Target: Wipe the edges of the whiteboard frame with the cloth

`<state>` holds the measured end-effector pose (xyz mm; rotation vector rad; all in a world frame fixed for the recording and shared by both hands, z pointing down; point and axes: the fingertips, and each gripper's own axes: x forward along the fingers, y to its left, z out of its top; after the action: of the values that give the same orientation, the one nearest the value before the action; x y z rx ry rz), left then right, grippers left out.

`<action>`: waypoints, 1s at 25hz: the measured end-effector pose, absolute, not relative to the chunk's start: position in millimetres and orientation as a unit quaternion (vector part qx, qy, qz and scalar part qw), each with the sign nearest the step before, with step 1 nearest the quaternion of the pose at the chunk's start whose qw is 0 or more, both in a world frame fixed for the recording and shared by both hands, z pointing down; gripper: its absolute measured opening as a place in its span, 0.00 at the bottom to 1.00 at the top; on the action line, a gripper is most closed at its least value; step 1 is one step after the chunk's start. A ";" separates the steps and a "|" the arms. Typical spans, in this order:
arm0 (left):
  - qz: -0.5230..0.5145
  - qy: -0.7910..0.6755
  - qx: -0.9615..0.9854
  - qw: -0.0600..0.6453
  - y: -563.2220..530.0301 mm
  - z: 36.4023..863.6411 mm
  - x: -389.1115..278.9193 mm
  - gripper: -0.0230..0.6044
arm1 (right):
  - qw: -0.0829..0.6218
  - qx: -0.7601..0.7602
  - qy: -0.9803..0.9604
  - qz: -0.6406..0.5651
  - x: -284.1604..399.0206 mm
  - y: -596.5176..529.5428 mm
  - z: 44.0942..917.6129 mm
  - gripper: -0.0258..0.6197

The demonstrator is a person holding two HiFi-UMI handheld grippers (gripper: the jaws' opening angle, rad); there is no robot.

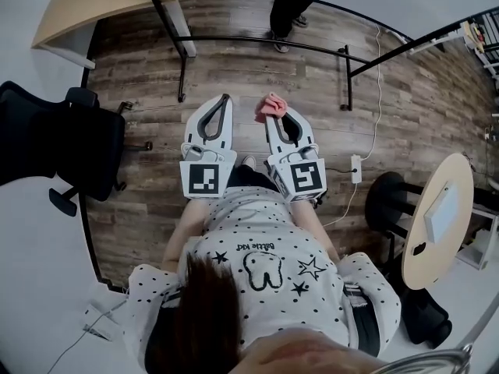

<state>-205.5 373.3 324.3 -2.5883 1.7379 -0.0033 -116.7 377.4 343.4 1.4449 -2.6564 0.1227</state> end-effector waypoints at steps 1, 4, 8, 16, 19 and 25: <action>0.002 0.559 -0.829 0.010 368.3 324.4 -212.4 0.06 | 0.059 0.476 -0.877 0.041 -123.6 372.9 344.3 0.09; 0.011 0.555 -0.832 0.005 350.6 324.8 -234.6 0.06 | 0.062 0.477 -0.875 0.044 -146.7 355.6 346.4 0.09; 0.000 0.533 -0.846 0.005 320.2 322.7 -267.3 0.06 | 0.061 0.486 -0.871 0.044 -182.1 325.8 342.5 0.09; 0.004 0.516 -0.856 0.023 257.7 312.5 -338.6 0.06 | 0.054 0.501 -0.863 0.043 -254.4 270.4 335.4 0.09; 0.008 0.518 -0.855 0.016 246.3 312.0 -350.1 0.06 | 0.055 0.503 -0.861 0.046 -265.9 260.4 333.6 0.09; 0.025 0.530 -0.847 0.004 237.4 312.1 -357.4 0.06 | 0.065 0.490 -0.869 0.038 -273.1 247.9 334.0 0.09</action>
<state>-357.4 237.4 312.1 -2.6548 1.6614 0.0768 -273.1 247.9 334.0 1.4784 -2.6221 0.1157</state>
